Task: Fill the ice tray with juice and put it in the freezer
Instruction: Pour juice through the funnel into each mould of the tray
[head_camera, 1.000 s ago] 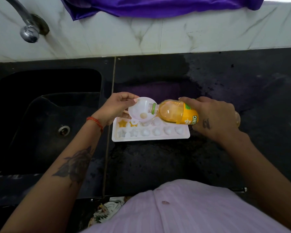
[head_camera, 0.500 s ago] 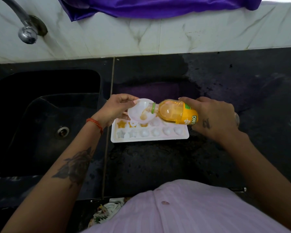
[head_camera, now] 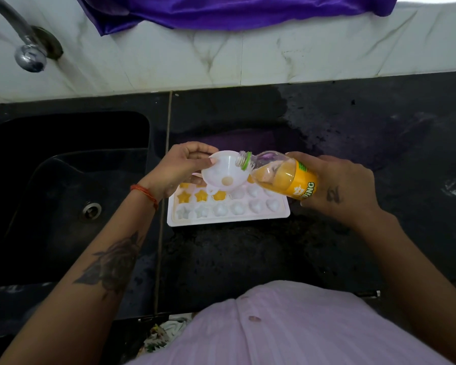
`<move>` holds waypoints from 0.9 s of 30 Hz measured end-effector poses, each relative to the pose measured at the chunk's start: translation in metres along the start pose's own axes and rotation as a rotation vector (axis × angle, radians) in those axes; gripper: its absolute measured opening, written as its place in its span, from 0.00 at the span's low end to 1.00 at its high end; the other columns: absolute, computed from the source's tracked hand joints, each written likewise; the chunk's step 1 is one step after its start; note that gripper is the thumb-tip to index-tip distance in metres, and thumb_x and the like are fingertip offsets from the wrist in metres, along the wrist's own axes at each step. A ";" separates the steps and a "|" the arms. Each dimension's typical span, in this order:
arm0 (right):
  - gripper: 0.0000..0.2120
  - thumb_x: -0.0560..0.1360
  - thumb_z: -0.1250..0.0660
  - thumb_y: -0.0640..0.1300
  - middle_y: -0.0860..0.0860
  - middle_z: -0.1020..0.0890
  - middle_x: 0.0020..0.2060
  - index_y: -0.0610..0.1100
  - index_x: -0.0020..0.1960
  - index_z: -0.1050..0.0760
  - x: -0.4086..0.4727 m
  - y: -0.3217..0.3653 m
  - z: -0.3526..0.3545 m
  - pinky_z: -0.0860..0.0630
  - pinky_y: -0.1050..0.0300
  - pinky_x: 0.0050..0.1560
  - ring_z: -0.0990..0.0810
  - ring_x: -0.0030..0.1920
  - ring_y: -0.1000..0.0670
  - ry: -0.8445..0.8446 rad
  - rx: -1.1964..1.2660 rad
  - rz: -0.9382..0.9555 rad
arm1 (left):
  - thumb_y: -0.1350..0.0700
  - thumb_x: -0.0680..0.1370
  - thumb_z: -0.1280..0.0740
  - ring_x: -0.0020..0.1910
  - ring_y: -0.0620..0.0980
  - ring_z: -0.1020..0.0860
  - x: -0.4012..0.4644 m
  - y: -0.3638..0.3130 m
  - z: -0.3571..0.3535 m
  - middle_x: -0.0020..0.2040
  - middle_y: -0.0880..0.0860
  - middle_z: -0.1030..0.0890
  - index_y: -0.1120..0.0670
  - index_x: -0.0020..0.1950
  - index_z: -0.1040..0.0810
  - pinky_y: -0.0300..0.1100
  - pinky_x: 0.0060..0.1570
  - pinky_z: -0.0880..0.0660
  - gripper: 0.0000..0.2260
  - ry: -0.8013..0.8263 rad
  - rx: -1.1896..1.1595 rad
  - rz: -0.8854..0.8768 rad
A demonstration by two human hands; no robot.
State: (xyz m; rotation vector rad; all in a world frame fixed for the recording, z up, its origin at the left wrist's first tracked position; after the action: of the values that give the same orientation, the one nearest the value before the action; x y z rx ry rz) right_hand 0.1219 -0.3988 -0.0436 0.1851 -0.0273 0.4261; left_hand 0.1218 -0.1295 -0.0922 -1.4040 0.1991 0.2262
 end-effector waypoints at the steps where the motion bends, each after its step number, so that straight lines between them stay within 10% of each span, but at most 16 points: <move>1: 0.37 0.63 0.26 0.56 0.50 0.20 0.49 0.62 0.69 0.37 -0.001 -0.002 -0.001 0.26 0.52 0.43 0.21 0.48 0.43 0.011 -0.032 -0.007 | 0.61 0.75 0.31 0.37 0.43 0.18 0.001 0.000 -0.002 0.42 0.48 0.16 0.51 0.49 0.20 0.36 0.30 0.22 0.07 0.001 0.008 -0.003; 27: 0.37 0.68 0.28 0.50 0.48 0.23 0.55 0.61 0.72 0.43 -0.006 -0.012 -0.001 0.36 0.54 0.39 0.21 0.49 0.43 0.022 -0.240 -0.017 | 0.61 0.75 0.31 0.37 0.42 0.18 0.012 0.006 -0.023 0.44 0.50 0.17 0.52 0.48 0.19 0.36 0.32 0.22 0.06 0.049 0.042 0.034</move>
State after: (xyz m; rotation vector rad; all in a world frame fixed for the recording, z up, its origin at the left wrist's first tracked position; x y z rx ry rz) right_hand 0.1218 -0.4119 -0.0472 -0.0560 -0.0552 0.4047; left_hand 0.1314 -0.1510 -0.1051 -1.3658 0.2671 0.2149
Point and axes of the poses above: each hand's wrist, its own x-axis towards the middle knuckle, its own z-axis out of the back of the hand, y = z × x, the point moved 5 cm from there along x, towards the middle knuckle
